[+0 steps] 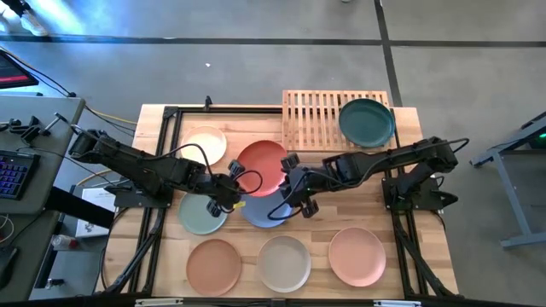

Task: Place and stack plates onto a shelf
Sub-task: Stack the orange plate on top of the dark green plate on the shelf

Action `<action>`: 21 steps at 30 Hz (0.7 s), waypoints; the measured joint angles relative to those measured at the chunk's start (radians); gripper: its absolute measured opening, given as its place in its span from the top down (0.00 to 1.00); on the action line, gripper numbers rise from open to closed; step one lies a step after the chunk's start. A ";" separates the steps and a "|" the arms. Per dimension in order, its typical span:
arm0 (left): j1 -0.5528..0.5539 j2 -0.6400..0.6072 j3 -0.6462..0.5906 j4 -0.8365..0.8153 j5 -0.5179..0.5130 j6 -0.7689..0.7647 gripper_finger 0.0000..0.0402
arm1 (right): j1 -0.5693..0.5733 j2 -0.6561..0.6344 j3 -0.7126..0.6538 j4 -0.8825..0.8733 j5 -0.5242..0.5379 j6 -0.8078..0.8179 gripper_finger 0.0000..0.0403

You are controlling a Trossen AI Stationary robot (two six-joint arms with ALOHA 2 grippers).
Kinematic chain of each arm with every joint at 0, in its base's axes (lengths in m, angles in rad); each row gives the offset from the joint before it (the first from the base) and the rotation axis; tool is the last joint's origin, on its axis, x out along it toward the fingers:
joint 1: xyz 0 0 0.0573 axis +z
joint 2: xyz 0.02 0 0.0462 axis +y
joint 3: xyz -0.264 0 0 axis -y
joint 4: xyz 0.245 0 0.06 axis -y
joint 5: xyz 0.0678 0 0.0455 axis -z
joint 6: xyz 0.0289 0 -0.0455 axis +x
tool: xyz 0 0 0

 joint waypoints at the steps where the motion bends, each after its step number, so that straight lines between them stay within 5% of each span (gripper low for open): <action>1: 0.000 0.000 0.000 -0.001 -0.003 0.021 1.00 | 0.000 0.000 0.000 0.000 0.001 -0.001 0.84; 21: 0.004 0.008 0.093 -0.064 -0.027 0.099 1.00 | 0.000 0.000 0.000 -0.002 0.004 -0.003 0.84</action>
